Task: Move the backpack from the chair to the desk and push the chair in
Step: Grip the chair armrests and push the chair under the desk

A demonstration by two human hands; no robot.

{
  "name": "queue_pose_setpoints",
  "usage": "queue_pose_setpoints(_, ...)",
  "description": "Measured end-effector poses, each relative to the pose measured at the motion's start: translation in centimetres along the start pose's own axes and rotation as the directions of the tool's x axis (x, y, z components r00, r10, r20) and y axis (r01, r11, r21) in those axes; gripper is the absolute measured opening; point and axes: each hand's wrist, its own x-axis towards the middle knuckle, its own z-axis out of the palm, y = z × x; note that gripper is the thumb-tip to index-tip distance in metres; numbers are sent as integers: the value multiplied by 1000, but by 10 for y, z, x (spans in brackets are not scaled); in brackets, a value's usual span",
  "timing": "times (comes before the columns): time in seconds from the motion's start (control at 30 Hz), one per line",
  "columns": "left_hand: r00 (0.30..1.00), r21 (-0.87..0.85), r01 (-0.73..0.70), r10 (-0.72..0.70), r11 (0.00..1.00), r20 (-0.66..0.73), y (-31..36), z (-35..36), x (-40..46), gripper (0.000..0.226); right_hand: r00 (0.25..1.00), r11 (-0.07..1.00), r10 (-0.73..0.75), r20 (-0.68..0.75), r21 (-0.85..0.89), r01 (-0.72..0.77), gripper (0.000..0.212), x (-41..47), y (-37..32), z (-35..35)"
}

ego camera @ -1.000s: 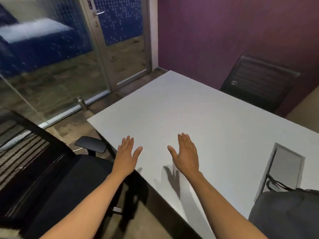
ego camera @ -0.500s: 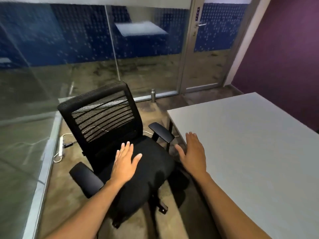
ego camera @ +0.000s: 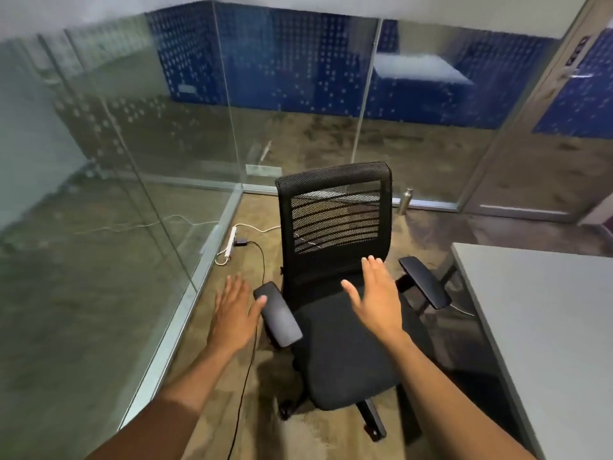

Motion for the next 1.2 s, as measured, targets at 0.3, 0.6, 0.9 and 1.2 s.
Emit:
queue_pose_setpoints(0.3, 964, -5, 211, -209, 978, -164, -89, -51, -1, 71, 970, 977, -205, 128, 77, 196, 74, 50, -94, 70)
queue_pose_setpoints(0.6, 934, -8, 305, -301, 952, -192, -151, -72, 58, 66, 930, 950, -309, 199, 118, 290, 75, 119, -160, 129)
queue_pose_setpoints(0.9, 941, 8, 276, -269, 961, -206, -180, -104, 147, 70, 909, 939, -343, 238, 128, 321, 76, 194, -211, 179)
queue_pose_setpoints(1.2, 955, -3, 244, -241, 970, -172, -215, -117, 211, 73, 916, 952, -301, 264, 130, 276, 77, 244, -244, 217)
